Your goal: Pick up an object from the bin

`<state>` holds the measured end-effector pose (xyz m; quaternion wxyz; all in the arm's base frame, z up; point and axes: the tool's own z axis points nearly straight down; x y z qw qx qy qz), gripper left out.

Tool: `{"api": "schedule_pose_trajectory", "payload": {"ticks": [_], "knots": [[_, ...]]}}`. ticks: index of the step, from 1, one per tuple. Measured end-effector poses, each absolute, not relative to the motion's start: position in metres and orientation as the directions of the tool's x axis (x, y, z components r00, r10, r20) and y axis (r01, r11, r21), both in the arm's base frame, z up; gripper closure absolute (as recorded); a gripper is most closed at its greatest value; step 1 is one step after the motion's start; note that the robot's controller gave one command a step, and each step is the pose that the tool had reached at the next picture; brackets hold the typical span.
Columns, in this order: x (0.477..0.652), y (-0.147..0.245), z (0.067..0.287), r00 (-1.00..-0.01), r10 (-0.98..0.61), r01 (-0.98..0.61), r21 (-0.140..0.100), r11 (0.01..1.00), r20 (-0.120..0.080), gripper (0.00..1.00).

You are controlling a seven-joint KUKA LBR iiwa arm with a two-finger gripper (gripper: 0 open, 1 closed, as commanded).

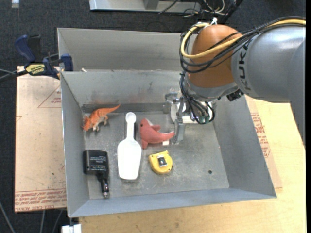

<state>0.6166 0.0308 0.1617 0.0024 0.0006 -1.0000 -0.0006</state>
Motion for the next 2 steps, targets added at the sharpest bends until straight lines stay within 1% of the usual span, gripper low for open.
{"api": "schedule_pose_trajectory", "payload": {"ticks": [1, 2], "knots": [[0.618, 0.031, 0.167, -1.0, -0.001, -0.001, 0.001, 1.0, -0.001, 0.0], [0.622, 0.046, 0.128, -1.0, -0.025, -0.025, 0.001, 1.0, -0.01, 0.0]]}}
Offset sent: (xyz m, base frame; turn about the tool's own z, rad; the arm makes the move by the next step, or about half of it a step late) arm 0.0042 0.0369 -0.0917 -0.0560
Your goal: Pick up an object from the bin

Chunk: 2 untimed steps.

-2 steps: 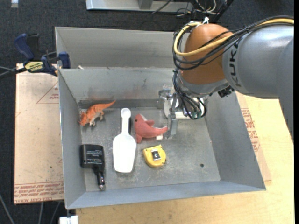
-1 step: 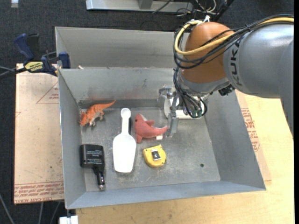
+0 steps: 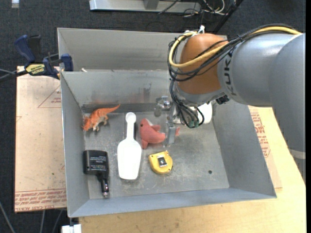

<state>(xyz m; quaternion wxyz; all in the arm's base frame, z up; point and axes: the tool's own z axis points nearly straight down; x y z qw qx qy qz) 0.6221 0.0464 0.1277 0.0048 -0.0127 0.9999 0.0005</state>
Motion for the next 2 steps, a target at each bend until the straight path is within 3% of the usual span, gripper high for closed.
{"api": "schedule_pose_trajectory", "payload": {"ticks": [1, 2], "knots": [[0.621, 0.052, 0.111, -0.999, -0.034, -0.034, 0.002, 0.999, -0.005, 0.0], [0.619, 0.044, 0.081, -0.999, -0.033, -0.033, 0.003, 0.999, 0.004, 0.0]]}}
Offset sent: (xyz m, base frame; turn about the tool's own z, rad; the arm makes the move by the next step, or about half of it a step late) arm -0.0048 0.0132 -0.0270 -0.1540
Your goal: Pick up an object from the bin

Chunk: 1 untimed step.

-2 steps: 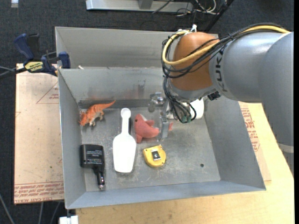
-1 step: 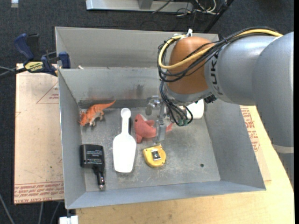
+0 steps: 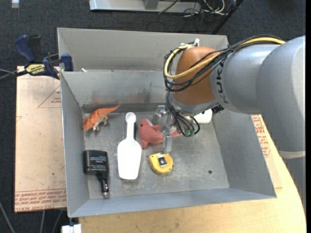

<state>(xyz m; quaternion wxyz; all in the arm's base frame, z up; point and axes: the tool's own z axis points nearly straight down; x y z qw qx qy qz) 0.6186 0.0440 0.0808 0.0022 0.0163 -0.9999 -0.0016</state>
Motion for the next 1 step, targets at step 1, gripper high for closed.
{"api": "schedule_pose_trajectory", "payload": {"ticks": [1], "knots": [[0.6129, 0.084, 0.0713, -1.0, 0.022, 0.022, 0.005, 1.0, -0.007, 1.0]]}}
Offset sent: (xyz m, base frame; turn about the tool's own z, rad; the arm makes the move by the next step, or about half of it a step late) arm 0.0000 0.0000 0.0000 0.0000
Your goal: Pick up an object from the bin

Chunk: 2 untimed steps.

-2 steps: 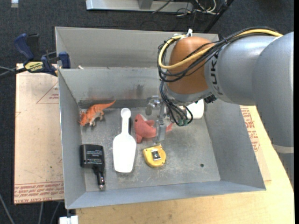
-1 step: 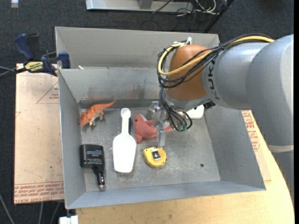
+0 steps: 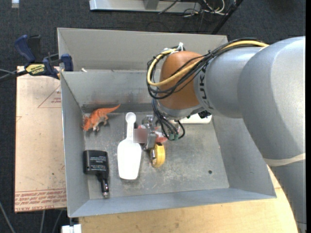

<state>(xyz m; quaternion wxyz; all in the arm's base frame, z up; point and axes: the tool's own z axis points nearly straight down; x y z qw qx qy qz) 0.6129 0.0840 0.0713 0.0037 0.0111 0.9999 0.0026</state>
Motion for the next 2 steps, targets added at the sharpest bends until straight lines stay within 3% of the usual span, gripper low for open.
{"api": "schedule_pose_trajectory", "payload": {"ticks": [2], "knots": [[0.6131, 0.0812, 0.0728, -1.0, 0.016, 0.016, 0.006, 1.0, -0.008, 1.0]]}}
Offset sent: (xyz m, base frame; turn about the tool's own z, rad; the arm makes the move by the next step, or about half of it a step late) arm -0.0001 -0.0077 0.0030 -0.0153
